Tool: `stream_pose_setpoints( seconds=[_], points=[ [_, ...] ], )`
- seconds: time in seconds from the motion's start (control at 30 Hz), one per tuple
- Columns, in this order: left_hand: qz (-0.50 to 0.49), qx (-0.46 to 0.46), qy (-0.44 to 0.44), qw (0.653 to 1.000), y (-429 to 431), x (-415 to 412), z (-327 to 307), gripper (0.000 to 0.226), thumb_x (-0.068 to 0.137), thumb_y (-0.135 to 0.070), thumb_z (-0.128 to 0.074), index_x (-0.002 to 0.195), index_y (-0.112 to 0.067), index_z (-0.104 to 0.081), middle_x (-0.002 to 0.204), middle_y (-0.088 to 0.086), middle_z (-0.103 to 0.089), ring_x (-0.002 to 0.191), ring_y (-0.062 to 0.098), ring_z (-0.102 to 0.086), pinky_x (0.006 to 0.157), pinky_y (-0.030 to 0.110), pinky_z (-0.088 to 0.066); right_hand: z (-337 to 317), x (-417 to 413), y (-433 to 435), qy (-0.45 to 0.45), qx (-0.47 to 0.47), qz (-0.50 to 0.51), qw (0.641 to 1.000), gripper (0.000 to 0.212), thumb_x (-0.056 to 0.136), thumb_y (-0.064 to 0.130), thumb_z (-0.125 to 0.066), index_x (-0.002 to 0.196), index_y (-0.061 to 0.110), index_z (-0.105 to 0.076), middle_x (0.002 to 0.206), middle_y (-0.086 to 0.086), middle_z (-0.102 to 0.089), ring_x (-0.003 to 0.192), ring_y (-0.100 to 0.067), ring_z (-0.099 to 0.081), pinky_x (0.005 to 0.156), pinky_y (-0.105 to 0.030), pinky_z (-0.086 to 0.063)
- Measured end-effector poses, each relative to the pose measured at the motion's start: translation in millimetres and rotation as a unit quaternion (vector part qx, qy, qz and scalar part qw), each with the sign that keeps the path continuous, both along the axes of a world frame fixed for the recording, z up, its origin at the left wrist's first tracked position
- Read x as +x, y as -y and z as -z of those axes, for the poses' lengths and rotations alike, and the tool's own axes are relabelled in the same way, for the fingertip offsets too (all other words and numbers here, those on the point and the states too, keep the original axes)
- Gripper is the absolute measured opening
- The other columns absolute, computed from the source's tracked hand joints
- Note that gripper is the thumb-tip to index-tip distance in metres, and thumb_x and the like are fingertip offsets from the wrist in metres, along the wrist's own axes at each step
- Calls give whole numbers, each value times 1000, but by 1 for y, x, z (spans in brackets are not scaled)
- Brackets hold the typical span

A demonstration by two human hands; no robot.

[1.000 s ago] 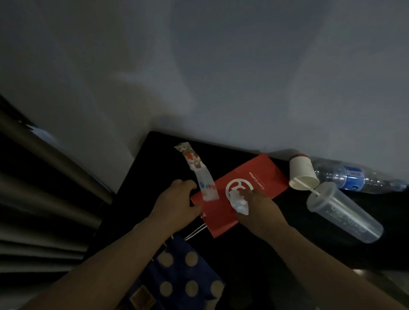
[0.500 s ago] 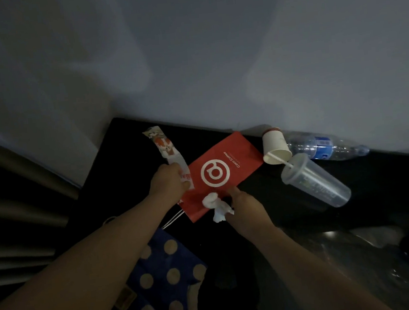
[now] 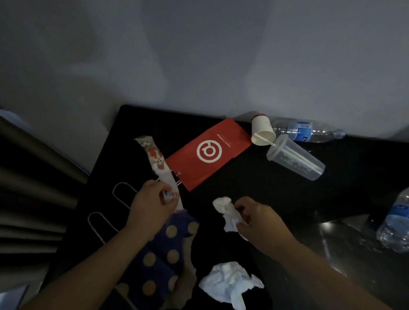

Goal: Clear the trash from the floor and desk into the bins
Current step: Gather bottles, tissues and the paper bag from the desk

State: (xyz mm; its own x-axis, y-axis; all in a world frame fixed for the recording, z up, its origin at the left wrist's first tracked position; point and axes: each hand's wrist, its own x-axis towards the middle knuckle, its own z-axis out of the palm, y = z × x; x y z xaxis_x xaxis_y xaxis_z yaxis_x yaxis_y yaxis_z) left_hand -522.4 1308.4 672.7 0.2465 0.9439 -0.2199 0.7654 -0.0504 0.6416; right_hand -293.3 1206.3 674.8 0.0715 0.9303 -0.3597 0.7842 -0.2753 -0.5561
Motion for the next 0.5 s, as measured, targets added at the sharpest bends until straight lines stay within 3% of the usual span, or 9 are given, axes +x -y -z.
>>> stream_pose_setpoints(
  seconds=[0.13, 0.27, 0.37, 0.5],
  points=[
    [-20, -25, -20, 999, 43, -15, -3, 27, 87, -21, -67, 110, -8, -62, 109, 7, -52, 94, 21, -56, 78, 23, -40, -3, -6, 35, -13, -24, -53, 998, 32, 88, 14, -55, 119, 18, -52, 83, 10, -56, 66, 0, -50, 51, -10, -35],
    [-26, -28, -18, 999, 75, -26, 3, 24, 88, -26, -66, 107, -12, -63, 105, 2, -53, 84, 13, -54, 68, 21, -39, 0, -17, 54, -2, -34, -83, 996, 32, 90, 19, -54, 121, 17, -52, 97, 0, -62, 79, -8, -56, 57, -10, -34],
    [-47, -55, -21, 997, 94, -35, 11, 23, 88, -27, -65, 108, -16, -62, 99, -3, -50, 84, 11, -54, 65, 17, -36, 6, -26, 67, 7, -47, -102, 994, 54, 88, 22, -58, 138, 20, -40, 123, -1, -51, 111, -16, -54, 85, -19, -44],
    [-80, -97, -16, 992, 117, -42, 20, 37, 87, -30, -66, 121, -22, -54, 113, -3, -52, 92, 11, -56, 73, 22, -42, 15, -39, 74, 26, -86, -147, 985, 88, 83, 31, -67, 152, 25, -13, 147, 0, -24, 136, -22, -27, 108, -32, -34]
  ],
)
